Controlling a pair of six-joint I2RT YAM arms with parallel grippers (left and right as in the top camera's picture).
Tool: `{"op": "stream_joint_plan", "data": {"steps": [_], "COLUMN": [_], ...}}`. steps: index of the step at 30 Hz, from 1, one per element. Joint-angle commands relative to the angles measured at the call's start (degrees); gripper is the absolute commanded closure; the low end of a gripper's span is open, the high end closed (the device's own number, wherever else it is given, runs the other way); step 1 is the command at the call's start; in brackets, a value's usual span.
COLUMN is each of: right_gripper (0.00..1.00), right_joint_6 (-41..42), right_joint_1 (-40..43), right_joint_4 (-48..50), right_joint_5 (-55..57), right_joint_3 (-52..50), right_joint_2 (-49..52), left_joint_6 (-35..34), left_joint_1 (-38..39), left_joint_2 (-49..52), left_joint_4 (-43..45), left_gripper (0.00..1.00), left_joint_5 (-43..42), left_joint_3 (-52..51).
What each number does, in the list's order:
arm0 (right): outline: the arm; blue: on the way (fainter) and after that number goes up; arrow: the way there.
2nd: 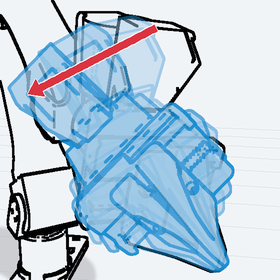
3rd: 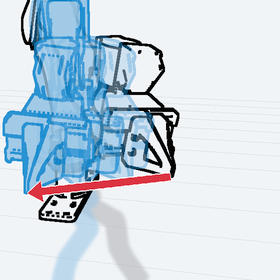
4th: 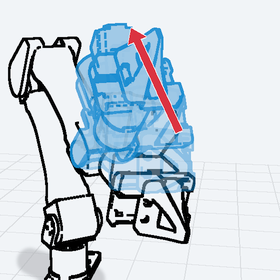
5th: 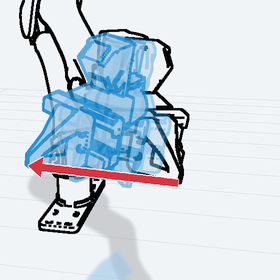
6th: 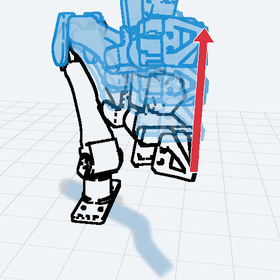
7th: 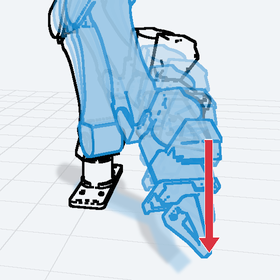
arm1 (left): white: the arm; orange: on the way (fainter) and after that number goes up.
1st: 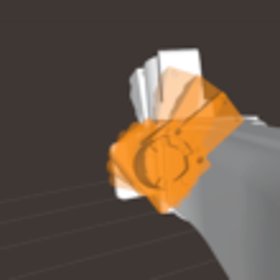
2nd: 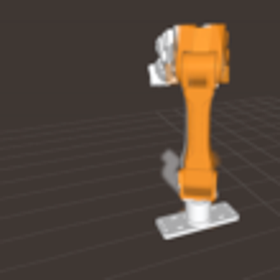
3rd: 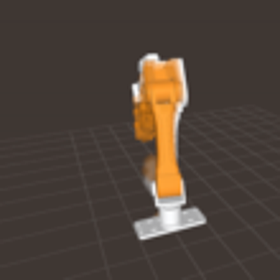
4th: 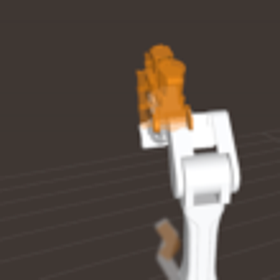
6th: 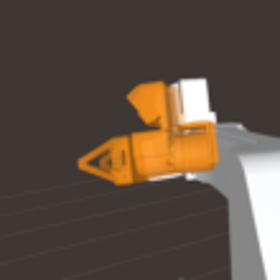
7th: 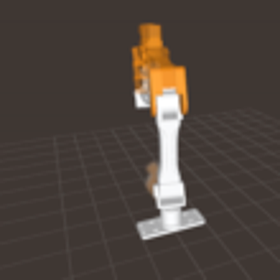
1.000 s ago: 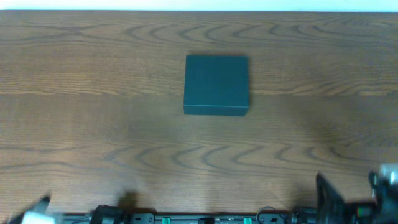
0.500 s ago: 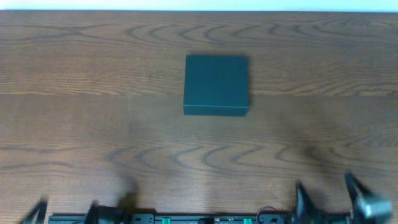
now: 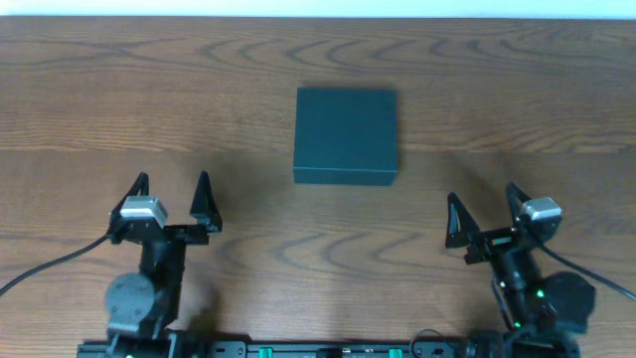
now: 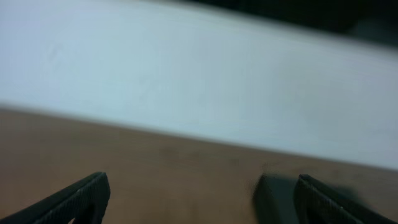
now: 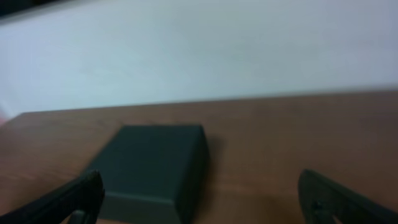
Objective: Pack container
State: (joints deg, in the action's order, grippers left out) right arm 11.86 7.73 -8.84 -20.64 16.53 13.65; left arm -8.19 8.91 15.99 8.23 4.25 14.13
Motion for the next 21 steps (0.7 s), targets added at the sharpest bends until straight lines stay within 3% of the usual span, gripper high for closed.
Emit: {"op": "stream_joint_plan", "data": {"steps": [1, 7, 12, 21], "right_gripper": [0.01, 0.01, 0.01, 0.01], "right_joint_6": [3.4, 4.0, 3.8, 3.8], "right_joint_1": [0.6, 0.6, 0.5, 0.3], "right_joint_4": [1.6, 2.9, 2.4, 2.3], "right_joint_5": [6.8, 10.2, 9.9, 9.9], "right_joint_3": [-4.2, -11.9, -14.8, -14.8], "right_joint_2": [0.7, 1.3, 2.6, 2.0], "left_joint_6": [-4.1, -4.3, -4.0, -3.8], "left_joint_1": [0.1, 0.1, 0.1, 0.1], "left_joint_2": [2.8, 6.7, 9.1, 9.9], "left_joint_4": [0.8, 0.0, -21.4, -20.7], "left_gripper": [0.05, 0.05, 0.05, 0.05], "left_joint_5": [7.1, 9.6, 9.6, 9.6], "left_joint_3": [-4.7, -9.3, -10.2, -10.1]}}
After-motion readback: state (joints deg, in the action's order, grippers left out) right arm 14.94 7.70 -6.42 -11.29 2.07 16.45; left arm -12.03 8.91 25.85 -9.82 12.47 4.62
